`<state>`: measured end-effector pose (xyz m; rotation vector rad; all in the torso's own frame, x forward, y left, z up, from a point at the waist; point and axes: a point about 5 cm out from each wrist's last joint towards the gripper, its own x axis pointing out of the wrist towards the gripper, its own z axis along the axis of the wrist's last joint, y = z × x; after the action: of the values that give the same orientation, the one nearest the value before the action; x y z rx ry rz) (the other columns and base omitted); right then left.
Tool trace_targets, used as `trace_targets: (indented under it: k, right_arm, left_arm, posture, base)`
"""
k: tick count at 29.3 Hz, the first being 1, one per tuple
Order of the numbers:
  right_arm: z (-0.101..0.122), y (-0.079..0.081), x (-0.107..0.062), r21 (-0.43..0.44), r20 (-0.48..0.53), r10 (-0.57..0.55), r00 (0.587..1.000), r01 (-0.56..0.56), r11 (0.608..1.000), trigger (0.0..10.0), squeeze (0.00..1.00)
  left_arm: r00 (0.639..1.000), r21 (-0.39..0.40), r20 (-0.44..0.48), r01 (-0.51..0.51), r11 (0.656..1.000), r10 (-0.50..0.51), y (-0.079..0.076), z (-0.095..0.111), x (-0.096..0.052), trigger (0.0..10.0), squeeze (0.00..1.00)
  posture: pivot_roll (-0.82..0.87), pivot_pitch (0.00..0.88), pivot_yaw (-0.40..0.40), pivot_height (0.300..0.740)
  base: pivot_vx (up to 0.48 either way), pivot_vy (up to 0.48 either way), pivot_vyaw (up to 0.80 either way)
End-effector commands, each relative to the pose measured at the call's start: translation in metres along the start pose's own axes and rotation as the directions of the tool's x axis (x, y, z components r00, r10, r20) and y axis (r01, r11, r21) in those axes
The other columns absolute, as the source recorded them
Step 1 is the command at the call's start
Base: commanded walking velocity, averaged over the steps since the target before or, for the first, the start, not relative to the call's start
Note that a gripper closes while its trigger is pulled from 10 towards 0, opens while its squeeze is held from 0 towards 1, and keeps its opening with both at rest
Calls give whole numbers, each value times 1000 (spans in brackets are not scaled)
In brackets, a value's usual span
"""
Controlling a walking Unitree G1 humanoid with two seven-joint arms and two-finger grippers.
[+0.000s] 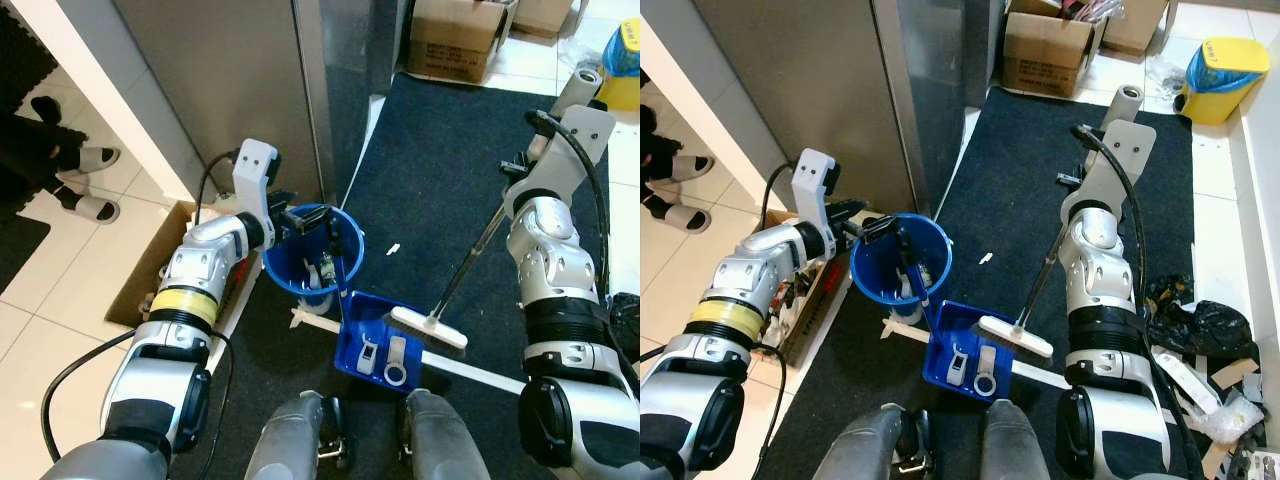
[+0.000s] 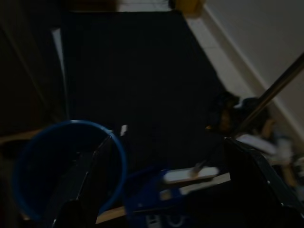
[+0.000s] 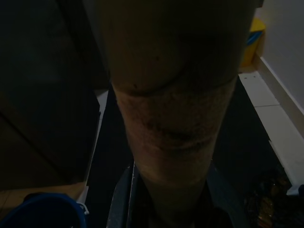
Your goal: Sweep floor
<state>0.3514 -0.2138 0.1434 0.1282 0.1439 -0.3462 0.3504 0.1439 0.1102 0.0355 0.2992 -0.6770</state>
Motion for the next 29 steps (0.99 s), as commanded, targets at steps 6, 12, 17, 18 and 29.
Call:
trace_targets:
  k: [6, 12, 17, 18, 29]
  right_arm:
    - [3, -5, -4, 1, 33, -15, 999, 15, 1000, 10000, 0]
    - [1, 1, -3, -2, 24, 4, 1000, -4, 1000, 10000, 0]
    - [-1, 9, -3, 0, 17, 27, 999, -27, 1000, 10000, 0]
    - [-1, 9, -3, 0, 17, 27, 999, -27, 1000, 10000, 0]
    - [-4, 9, -4, 2, 12, 29, 999, -29, 1000, 10000, 0]
  left_arm:
    - [970, 149, 94, -234, 961, 222, 13, 10, -10, 10000, 0]
    - [958, 194, 223, -227, 955, 182, -14, 29, -26, 10000, 0]
    - [953, 231, 275, -197, 953, 130, -48, 23, -33, 10000, 0]
    - [953, 231, 275, -197, 953, 130, -48, 23, -33, 10000, 0]
    - [976, 93, 150, -173, 981, 157, -58, -6, -15, 10000, 0]
  posture:
    - [-66, 71, 99, 740]
    - [-45, 69, 91, 740]
    - [-19, 65, 84, 740]
    - [-19, 65, 84, 740]
    - [-33, 51, 95, 740]
  base:
    - [0, 0, 0]
    - [0, 0, 0]
    - [0, 0, 0]
    - [0, 0, 0]
    - [0, 0, 0]
